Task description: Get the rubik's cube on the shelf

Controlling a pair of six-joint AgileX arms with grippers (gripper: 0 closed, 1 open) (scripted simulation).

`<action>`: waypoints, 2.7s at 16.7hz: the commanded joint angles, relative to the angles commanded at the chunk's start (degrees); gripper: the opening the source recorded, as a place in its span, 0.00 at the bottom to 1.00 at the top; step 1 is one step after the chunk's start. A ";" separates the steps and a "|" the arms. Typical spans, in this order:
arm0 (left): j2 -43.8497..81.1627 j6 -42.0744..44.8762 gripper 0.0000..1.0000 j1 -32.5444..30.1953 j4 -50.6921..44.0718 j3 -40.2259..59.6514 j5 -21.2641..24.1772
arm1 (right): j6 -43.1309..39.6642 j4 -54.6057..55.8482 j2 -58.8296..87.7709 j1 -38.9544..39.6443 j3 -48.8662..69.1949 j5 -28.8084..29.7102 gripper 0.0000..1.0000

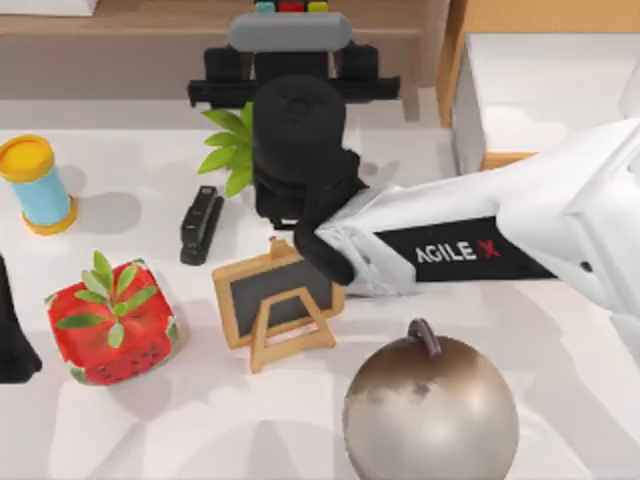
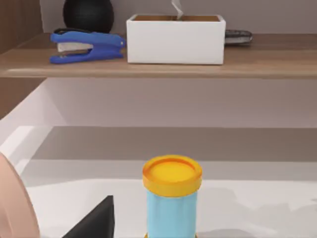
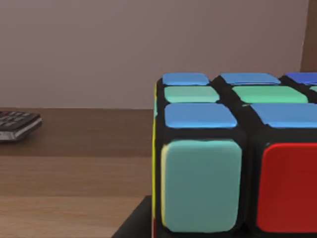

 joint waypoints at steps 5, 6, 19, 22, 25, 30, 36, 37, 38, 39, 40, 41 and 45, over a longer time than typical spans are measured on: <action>0.00 0.00 1.00 0.00 0.00 0.00 0.00 | -0.28 2.27 0.70 -0.10 -0.17 0.71 0.00; 0.00 0.00 1.00 0.00 0.00 0.00 0.00 | -0.28 2.27 0.70 -0.10 -0.17 0.71 0.00; 0.00 0.00 1.00 0.00 0.00 0.00 0.00 | -0.10 -3.63 4.59 -5.77 15.21 -5.11 0.00; 0.00 0.00 1.00 0.00 0.00 0.00 0.00 | 0.33 -7.65 9.51 -6.07 22.43 -5.46 0.00; 0.00 0.00 1.00 0.00 0.00 0.00 0.00 | 0.76 -12.08 14.07 -7.51 27.80 -6.55 0.00; 0.00 0.00 1.00 0.00 0.00 0.00 0.00 | 0.85 -13.06 15.01 -7.93 28.76 -6.94 0.00; 0.00 0.00 1.00 0.00 0.00 0.00 0.00 | 0.85 -13.06 15.01 -7.93 28.76 -6.94 0.45; 0.00 0.00 1.00 0.00 0.00 0.00 0.00 | 0.85 -13.06 15.01 -7.93 28.76 -6.94 0.53; 0.00 0.00 1.00 0.00 0.00 0.00 0.00 | 0.85 -13.06 15.01 -7.93 28.76 -6.94 0.60; 0.00 0.00 1.00 0.00 0.00 0.00 0.00 | 0.85 -13.06 15.01 -7.93 28.76 -6.94 0.68; 0.00 0.00 1.00 0.00 0.00 0.00 0.00 | 0.85 -13.06 15.01 -7.93 28.76 -6.94 0.75; 0.00 0.00 1.00 0.00 0.00 0.00 0.00 | 0.85 -13.06 15.01 -7.93 28.76 -6.94 0.83; 0.00 0.00 1.00 0.00 0.00 0.00 0.00 | 0.85 -13.06 15.01 -7.93 28.76 -6.94 1.00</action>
